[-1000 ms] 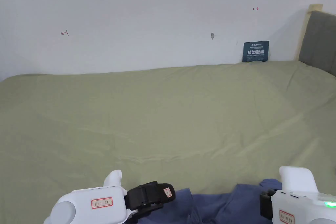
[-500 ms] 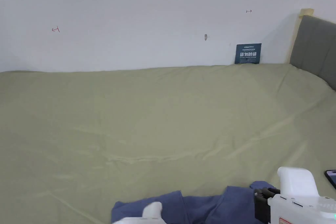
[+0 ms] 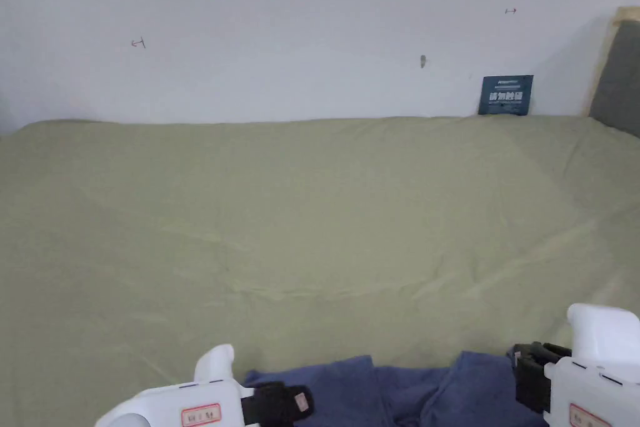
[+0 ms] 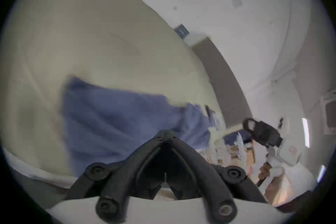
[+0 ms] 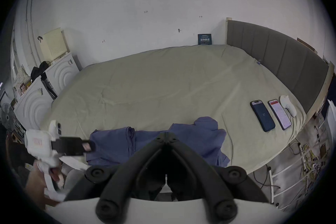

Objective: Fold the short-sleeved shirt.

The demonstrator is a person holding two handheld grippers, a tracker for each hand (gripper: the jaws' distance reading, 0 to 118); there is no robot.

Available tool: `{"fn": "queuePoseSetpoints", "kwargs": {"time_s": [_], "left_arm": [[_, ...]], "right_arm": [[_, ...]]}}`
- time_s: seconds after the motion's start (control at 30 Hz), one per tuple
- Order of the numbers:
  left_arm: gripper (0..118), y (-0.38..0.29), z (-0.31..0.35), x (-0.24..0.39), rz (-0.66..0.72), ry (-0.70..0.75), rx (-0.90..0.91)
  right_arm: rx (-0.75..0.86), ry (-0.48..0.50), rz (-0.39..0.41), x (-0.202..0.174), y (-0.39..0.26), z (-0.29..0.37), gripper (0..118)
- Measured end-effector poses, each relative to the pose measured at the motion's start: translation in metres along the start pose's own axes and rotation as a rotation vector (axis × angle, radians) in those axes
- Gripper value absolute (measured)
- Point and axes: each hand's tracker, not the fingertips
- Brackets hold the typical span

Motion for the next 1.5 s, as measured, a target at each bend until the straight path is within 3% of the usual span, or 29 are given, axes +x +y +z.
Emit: {"fn": "queuePoseSetpoints", "kwargs": {"time_s": [0.03,0.13,0.17,0.2,0.23,0.27,0.4,0.53,0.57,0.6,0.63,0.67,0.73,0.8,0.93,1.07,1.2,1.3,1.4,1.5], "left_arm": [[0,0.007,0.010,-0.016,0.039,0.067,0.011],[0,0.018,0.021,-0.055,0.152,0.023,-0.028],[18,0.018,0.022,-0.060,0.159,0.018,-0.018],[73,0.018,0.021,-0.063,0.181,0.029,-0.018],[112,0.016,0.015,-0.064,0.204,0.049,-0.049],[118,0.015,0.014,-0.067,0.202,0.035,-0.124],[118,0.006,-0.016,-0.100,0.287,-0.014,-0.154],[118,0.006,-0.024,-0.089,0.355,-0.154,-0.063],[111,0.005,-0.030,-0.084,0.391,-0.204,-0.089],[84,0.002,-0.036,-0.078,0.410,-0.229,-0.108],[43,-0.002,-0.042,-0.072,0.386,-0.178,-0.112],[10,-0.006,-0.047,-0.066,0.323,-0.090,-0.124],[10,-0.011,-0.053,-0.064,0.276,0.003,-0.133],[10,-0.012,-0.045,-0.068,0.373,-0.091,-0.081],[10,0.006,-0.005,-0.060,0.225,0.029,-0.051],[10,0.030,0.054,-0.059,0.219,0.049,0.041],[10,0.057,0.119,-0.046,0.054,0.293,0.110],[10,0.064,0.156,-0.030,-0.013,0.343,0.186],[10,0.066,0.173,-0.008,-0.122,0.515,0.251],[10,0.061,0.161,0.027,-0.252,0.497,0.195]], "right_arm": [[-0.006,0.007,0.004,-0.003,0.001,-0.002,1],[-0.016,0.029,0.027,-0.010,0.001,-0.003,1],[-0.016,0.037,0.040,-0.012,0.001,-0.003,1],[-0.017,0.041,0.048,-0.013,0.002,-0.003,1],[-0.017,0.044,0.053,-0.014,0.002,-0.003,1],[-0.019,0.050,0.054,-0.014,0.002,-0.003,1],[-0.016,0.059,0.042,-0.009,0.004,0.000,1],[0.001,0.045,0.021,-0.001,0.004,0.000,1],[-0.001,0.040,0.010,0.001,0.004,-0.003,1],[-0.008,0.037,0.002,0.002,0.003,-0.004,1],[-0.015,0.034,-0.003,0.004,0.003,-0.005,1],[-0.020,0.029,-0.009,0.005,0.001,-0.005,1],[-0.024,0.021,-0.012,0.008,-0.002,-0.004,1],[-0.036,0.015,-0.011,0.010,-0.005,-0.004,1],[-0.050,0.005,-0.011,0.012,-0.008,-0.010,1],[-0.061,0.013,-0.002,0.007,-0.004,-0.017,1],[-0.070,0.022,0.026,-0.001,0.001,-0.023,1],[-0.068,0.037,0.035,-0.008,0.006,-0.025,1],[-0.066,0.047,0.045,-0.014,0.008,-0.026,1],[-0.071,0.050,0.059,-0.019,0.008,-0.027,1]]}}
